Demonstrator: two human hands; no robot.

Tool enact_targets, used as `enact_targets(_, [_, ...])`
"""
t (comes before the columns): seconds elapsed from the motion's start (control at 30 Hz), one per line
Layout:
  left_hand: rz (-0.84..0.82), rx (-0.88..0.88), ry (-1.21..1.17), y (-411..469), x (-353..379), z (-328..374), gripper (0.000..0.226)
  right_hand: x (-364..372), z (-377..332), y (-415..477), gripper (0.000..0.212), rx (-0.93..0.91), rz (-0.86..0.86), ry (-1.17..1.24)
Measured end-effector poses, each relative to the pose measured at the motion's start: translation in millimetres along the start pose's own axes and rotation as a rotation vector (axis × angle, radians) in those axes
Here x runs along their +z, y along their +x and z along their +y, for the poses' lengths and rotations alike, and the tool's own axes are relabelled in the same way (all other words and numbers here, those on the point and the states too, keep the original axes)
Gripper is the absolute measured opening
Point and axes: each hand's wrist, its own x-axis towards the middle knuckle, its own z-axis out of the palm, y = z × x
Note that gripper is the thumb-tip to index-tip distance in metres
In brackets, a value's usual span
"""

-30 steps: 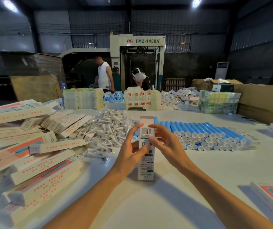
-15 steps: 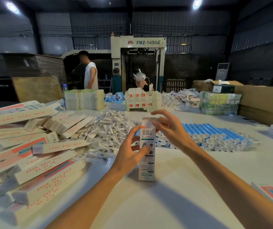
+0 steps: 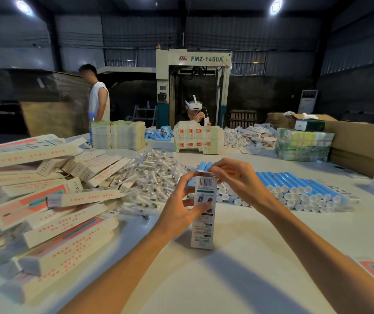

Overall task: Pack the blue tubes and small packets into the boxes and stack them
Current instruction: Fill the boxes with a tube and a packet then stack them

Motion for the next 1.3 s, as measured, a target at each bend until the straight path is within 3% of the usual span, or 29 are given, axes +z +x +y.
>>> enact_targets(0.2, [-0.036,-0.027,-0.048,0,-1,-2,0.083,2,0,7,0.008,0.024,0.015,-0.007])
enact_targets(0.53, [-0.064,-0.005,-0.081,0,-2,-2,0.091,-8,-15,14,0.006,0.116,-0.112,-0.067])
enact_targets(0.7, [-0.048,0.007,-0.089,1,-3,-2,0.086,-6,-5,-1,0.016,0.138,-0.127,0.069])
enact_targets(0.8, [-0.038,0.005,-0.075,1,-1,-2,0.082,4,7,-19,0.023,0.171,-0.015,0.123])
enact_targets(0.9, [-0.025,0.020,-0.061,2,0,-4,0.079,19,16,-30,0.030,0.120,0.083,0.148])
enact_targets(1.3, [-0.032,0.076,-0.059,3,-2,-3,0.070,26,10,-36,0.024,-0.123,0.158,-0.075])
